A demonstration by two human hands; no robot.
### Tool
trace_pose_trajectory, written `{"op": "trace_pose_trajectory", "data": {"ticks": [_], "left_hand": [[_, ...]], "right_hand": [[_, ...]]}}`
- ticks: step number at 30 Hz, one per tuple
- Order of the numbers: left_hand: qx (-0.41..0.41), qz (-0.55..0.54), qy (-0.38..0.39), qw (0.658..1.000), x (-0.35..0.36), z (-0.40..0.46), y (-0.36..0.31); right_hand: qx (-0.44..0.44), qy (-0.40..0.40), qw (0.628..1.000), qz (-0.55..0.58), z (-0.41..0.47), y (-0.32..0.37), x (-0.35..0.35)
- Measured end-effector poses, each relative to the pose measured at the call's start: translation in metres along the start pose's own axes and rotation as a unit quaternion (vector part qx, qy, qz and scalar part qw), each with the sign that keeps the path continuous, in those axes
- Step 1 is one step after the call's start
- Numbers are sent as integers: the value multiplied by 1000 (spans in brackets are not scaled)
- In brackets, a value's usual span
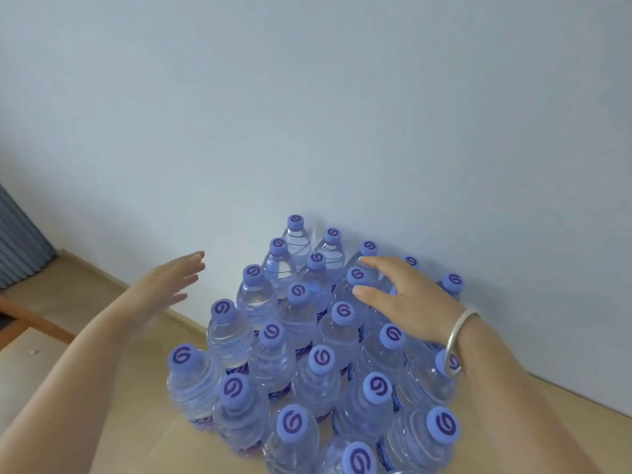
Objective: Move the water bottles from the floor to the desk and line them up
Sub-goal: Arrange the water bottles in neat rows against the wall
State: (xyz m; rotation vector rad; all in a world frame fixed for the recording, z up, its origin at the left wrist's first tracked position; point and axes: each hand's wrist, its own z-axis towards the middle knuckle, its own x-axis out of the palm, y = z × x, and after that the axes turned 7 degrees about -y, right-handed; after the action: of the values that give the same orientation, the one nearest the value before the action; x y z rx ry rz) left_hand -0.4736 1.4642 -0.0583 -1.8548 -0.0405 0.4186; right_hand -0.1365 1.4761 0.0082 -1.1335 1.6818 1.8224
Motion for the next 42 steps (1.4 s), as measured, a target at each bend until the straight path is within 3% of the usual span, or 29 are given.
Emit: {"op": "trace_pose_trajectory", "data": {"ticks": [2, 6, 10, 19, 22, 25, 29, 34, 42], "left_hand": [[-91, -29, 49, 994, 0, 29, 29], [-196, -38, 163, 966, 31, 63, 62], [-187, -31, 213, 958, 46, 107, 91], [-192, -92, 335, 918, 72, 105, 77], [-196, -80, 347, 914, 73, 118, 86], [-216, -27, 338, 916, 71, 139, 80], [-173, -39, 242, 954, 86, 166, 59], [-156, -107, 279, 941, 115, 179, 55], [-125, -80, 286, 947, 112, 177, 51]], "right_hand": [[-31, 45, 997, -61, 23, 28, 16], [-53, 51, 991, -114, 73, 64, 53], [-23, 66, 983, -171, 100, 81, 82], [18, 86, 965, -246, 108, 70, 100], [33, 87, 965, -246, 110, 64, 107], [57, 52, 983, -168, 115, 67, 102], [60, -8, 994, -87, 138, 79, 96], [68, 7, 992, -108, 159, 74, 102], [73, 26, 991, -112, 162, 59, 107]]}}
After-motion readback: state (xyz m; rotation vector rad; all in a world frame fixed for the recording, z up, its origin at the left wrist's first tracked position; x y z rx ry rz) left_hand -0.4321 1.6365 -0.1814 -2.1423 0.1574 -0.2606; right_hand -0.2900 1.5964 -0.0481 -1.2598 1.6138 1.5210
